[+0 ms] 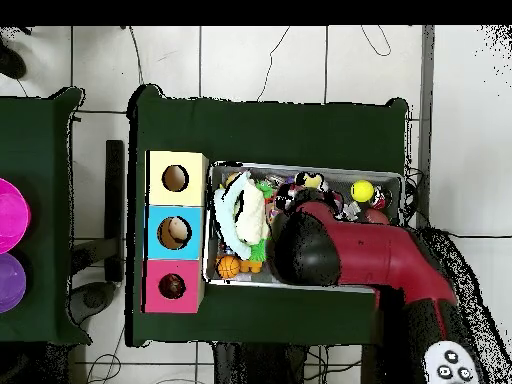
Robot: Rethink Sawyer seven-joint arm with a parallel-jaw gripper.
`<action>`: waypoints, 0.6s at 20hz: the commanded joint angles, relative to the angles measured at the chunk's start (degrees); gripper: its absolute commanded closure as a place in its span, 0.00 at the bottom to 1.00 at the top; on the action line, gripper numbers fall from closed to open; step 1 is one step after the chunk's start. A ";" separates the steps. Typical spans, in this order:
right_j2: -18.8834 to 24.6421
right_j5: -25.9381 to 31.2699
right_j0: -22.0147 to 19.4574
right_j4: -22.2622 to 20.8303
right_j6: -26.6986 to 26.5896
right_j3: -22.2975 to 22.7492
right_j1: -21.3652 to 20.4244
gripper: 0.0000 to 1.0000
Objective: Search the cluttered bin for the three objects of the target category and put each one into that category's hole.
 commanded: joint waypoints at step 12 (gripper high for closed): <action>-16.24 4.55 13.91 9.00 18.51 9.80 -1.60 1.00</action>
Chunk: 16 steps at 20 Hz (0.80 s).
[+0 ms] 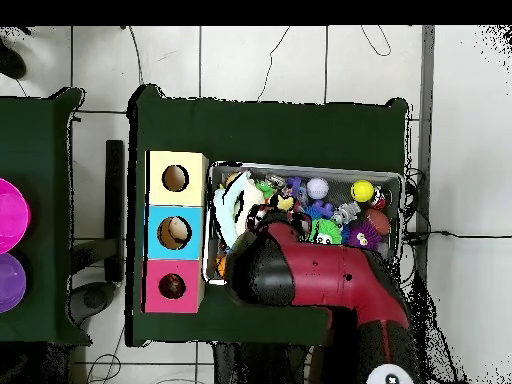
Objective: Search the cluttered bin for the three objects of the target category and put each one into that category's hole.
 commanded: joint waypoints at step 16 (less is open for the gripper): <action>-16.91 0.46 16.75 12.09 24.55 12.23 -0.91 1.00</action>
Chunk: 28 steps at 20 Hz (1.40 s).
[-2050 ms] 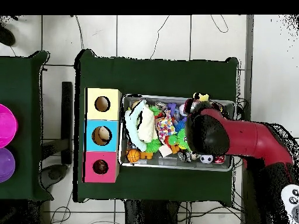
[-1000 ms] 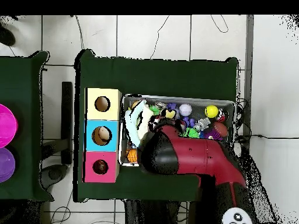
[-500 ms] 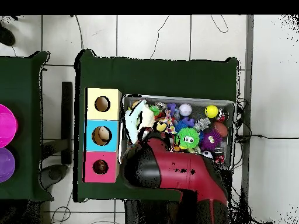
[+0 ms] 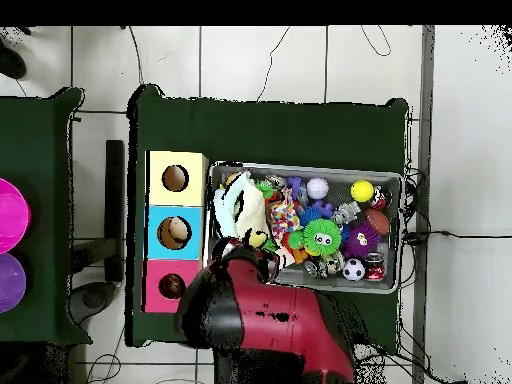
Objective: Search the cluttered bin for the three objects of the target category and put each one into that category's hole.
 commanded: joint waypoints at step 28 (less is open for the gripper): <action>-12.96 -7.84 25.85 20.84 31.05 6.82 11.05 1.00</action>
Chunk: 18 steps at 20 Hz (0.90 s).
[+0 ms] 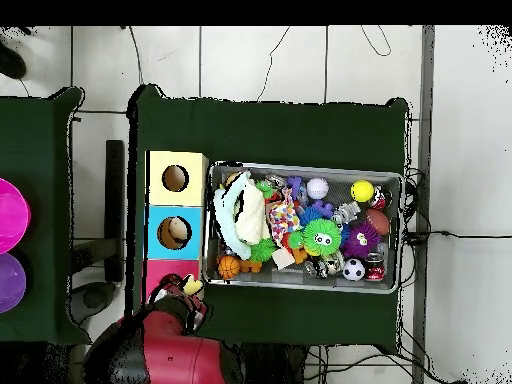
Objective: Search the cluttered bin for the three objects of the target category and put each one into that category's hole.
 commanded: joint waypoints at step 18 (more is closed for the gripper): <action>2.87 -15.59 1.54 13.37 18.16 -0.01 13.18 1.00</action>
